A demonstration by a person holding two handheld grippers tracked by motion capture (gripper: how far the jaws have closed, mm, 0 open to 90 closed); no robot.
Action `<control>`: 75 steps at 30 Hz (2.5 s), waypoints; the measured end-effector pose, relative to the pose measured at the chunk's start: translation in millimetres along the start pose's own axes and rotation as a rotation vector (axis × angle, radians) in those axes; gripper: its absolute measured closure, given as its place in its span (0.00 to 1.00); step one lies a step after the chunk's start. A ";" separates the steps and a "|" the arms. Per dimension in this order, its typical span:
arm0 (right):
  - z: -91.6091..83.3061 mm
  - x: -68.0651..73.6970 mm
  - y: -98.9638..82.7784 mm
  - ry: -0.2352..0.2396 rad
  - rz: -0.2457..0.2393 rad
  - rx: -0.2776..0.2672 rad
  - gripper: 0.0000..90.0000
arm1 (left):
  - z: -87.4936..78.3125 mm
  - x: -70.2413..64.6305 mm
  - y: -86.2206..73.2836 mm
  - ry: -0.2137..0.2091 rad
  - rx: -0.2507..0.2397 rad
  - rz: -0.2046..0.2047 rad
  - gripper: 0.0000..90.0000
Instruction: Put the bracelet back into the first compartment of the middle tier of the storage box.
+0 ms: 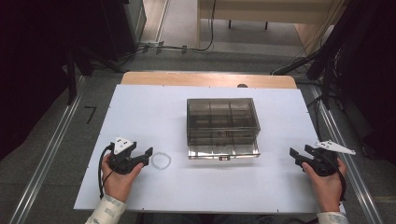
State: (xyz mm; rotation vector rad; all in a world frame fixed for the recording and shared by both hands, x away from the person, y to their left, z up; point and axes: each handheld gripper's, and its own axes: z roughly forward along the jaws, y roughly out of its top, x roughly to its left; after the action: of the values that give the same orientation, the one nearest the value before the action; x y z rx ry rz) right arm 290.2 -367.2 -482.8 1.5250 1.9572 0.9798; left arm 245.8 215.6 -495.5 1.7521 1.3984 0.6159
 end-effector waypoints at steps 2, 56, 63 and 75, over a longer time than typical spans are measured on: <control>0.4 0.0 -0.2 0.003 -0.001 0.003 0.36 | 0.2 -0.3 -0.1 -0.001 0.001 0.000 0.35; 4.0 0.1 -1.5 0.002 -0.002 0.029 0.34 | 4.9 -15.1 -0.1 -0.071 0.021 0.051 0.37; 4.3 0.2 -1.5 0.002 -0.001 0.033 0.34 | 5.5 -17.4 -0.1 -0.083 0.029 0.064 0.38; 5.1 0.0 -1.7 0.006 0.000 0.039 0.34 | 8.5 -22.5 -0.7 -0.102 0.044 0.085 0.40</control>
State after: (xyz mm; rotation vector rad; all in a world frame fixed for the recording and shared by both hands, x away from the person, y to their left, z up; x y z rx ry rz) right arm 292.8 -366.1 -487.3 1.5445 1.9913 0.9520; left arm 245.8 191.7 -498.6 1.8595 1.2820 0.5362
